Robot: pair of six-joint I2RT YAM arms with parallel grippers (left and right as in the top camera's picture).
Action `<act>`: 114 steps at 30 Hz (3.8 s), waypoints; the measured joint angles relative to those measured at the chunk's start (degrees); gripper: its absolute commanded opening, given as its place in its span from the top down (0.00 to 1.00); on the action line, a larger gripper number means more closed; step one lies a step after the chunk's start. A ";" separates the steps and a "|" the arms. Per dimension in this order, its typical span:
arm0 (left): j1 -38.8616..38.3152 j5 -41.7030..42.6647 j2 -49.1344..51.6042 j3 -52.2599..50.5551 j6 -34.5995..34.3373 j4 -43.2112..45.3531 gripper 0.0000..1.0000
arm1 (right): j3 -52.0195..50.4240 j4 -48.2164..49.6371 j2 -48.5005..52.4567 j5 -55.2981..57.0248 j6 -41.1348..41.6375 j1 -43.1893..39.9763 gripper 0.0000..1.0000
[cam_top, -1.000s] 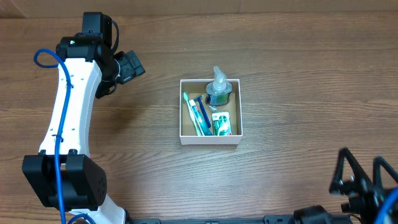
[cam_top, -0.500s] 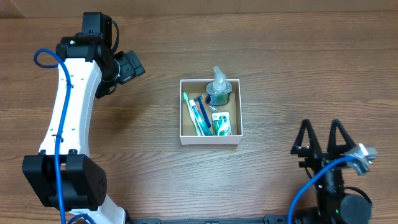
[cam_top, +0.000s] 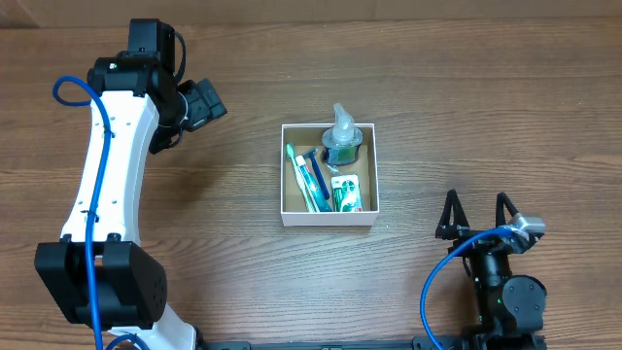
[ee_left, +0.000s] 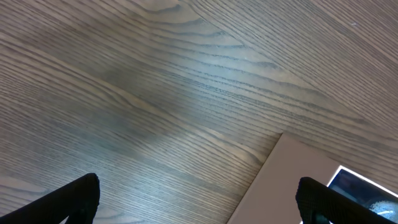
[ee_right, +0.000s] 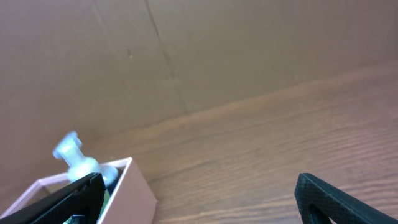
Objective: Pack container
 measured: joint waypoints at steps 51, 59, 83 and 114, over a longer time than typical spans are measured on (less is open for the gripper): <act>0.00 0.00 0.00 0.00 -0.02 0.00 0.00 | -1.68 1.29 0.00 -6.40 -12.61 -5.33 0.00; -0.09 -0.02 -5.44 -0.02 -0.02 0.00 0.00 | -1.68 1.31 0.00 -6.40 -12.61 -5.33 0.00; -0.55 -0.09 -81.85 0.94 -0.02 -2.64 0.00 | -1.68 1.31 -0.04 -6.78 -12.63 -5.33 0.00; 0.81 -4.72 -103.19 -26.97 1.57 -1.46 0.00 | -1.68 1.42 -0.04 -6.75 -12.61 -5.33 0.00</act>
